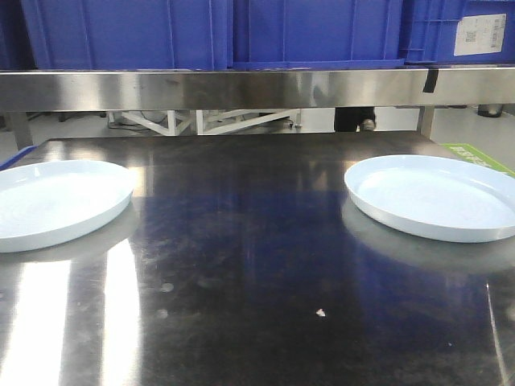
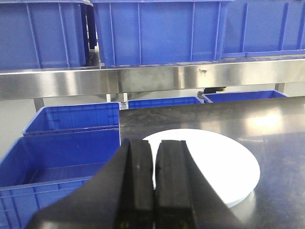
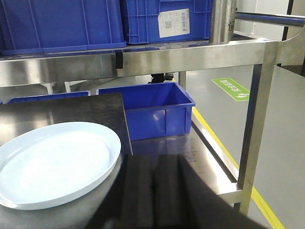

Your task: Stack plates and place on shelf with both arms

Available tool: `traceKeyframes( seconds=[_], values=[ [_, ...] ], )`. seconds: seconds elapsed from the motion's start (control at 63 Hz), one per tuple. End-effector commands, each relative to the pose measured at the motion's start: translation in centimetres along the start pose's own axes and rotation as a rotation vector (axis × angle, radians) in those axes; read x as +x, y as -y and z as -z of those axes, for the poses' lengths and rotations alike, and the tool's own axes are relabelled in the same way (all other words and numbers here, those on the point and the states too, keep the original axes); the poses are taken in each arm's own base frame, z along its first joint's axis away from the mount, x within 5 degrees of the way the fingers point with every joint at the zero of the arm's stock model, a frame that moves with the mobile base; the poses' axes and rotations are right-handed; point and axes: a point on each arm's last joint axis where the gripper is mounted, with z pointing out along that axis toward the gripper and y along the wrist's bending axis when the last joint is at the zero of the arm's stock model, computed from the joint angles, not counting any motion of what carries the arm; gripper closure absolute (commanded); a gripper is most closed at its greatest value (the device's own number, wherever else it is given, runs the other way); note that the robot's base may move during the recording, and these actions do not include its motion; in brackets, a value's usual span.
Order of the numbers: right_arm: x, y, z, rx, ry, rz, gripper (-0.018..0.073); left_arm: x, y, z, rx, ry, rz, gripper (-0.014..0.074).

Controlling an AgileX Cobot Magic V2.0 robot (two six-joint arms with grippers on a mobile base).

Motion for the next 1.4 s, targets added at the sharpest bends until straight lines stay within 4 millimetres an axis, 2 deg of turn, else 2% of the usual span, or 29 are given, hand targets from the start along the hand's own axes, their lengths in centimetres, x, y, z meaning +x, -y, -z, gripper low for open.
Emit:
traceKeyframes(
  seconds=[0.0, 0.745, 0.872, 0.983, 1.047, 1.094, 1.221, 1.301, 1.38],
  values=[
    [-1.3, -0.1, 0.1, -0.01, 0.105, 0.015, 0.0511, -0.1, 0.0, 0.1, 0.006, 0.078, 0.012, 0.0508],
    [-1.3, -0.1, 0.1, -0.01, 0.105, 0.015, 0.0511, -0.1, 0.1, 0.1, 0.008, 0.078, 0.013, 0.0508],
    [-1.3, -0.1, 0.1, -0.01, 0.105, 0.015, 0.0511, -0.6, 0.1, 0.1, 0.008, 0.093, -0.037, 0.0508],
    [-1.3, -0.1, 0.1, -0.01, 0.105, 0.015, 0.0511, -3.9, 0.0, 0.3, -0.001, 0.097, -0.034, 0.0508],
    [-1.3, -0.1, 0.1, -0.01, 0.105, 0.015, 0.0511, -7.1, -0.1, 0.3, -0.014, 0.04, -0.033, 0.0508],
    [-1.3, -0.1, 0.1, -0.01, 0.105, 0.015, 0.0511, -10.2, -0.1, 0.1, -0.023, 0.008, -0.031, 0.0508],
    [-1.3, -0.1, 0.1, -0.01, 0.105, 0.015, 0.0511, -16.6, -0.4, -2.2, -0.055, -0.155, -0.049, 0.0508],
    [-1.3, -0.1, 0.1, -0.01, 0.105, 0.015, 0.0511, -18.8, -0.5, -4.2, -0.069, -0.242, -0.055, 0.0508],
    [-1.3, -0.1, 0.1, -0.01, 0.105, 0.015, 0.0511, -19.7, -0.6, -6.0, -0.074, -0.302, -0.057, 0.0508]
  ],
)
